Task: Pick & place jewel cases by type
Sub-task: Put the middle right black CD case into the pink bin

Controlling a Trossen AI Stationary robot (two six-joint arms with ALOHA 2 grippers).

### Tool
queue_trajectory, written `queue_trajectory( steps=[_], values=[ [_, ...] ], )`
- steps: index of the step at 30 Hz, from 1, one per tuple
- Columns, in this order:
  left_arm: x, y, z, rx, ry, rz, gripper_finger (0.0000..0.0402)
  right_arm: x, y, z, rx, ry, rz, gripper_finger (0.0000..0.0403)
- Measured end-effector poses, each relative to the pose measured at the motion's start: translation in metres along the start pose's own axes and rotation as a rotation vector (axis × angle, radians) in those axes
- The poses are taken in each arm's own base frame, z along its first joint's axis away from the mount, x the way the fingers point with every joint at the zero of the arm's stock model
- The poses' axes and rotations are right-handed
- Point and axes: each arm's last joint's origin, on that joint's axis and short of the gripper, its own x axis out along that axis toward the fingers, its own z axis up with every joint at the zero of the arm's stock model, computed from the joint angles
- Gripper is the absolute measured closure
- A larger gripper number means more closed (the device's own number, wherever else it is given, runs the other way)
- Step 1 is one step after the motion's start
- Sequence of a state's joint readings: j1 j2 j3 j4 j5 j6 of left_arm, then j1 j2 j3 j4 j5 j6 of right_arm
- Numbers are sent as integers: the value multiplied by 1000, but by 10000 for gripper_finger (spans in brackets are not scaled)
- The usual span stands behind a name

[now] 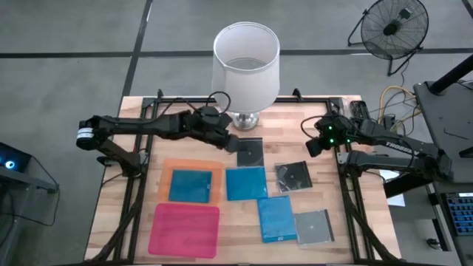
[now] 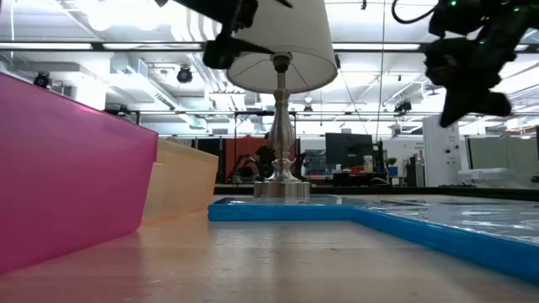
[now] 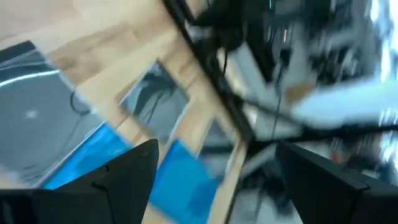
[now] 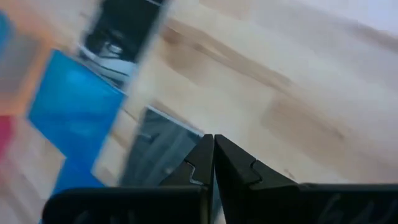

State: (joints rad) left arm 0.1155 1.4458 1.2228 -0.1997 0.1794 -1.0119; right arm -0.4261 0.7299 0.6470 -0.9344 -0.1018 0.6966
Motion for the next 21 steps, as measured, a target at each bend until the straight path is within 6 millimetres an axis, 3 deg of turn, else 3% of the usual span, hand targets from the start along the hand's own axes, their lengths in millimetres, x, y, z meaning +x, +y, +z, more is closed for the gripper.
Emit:
queue_trajectory(
  steps=[9,14,16,21],
  values=[
    [65,10,-27,-369,-128,38,97,-17,-2,-21,106,-67,-13,394],
    [112,14,-43,-520,-148,-130,97,-20,0,-28,122,-71,16,394],
    [131,13,-48,-552,-139,-174,97,-19,0,-30,122,-79,8,394],
    [172,7,-57,-566,-96,-98,97,-18,1,-32,118,-87,-3,394]
  ],
)
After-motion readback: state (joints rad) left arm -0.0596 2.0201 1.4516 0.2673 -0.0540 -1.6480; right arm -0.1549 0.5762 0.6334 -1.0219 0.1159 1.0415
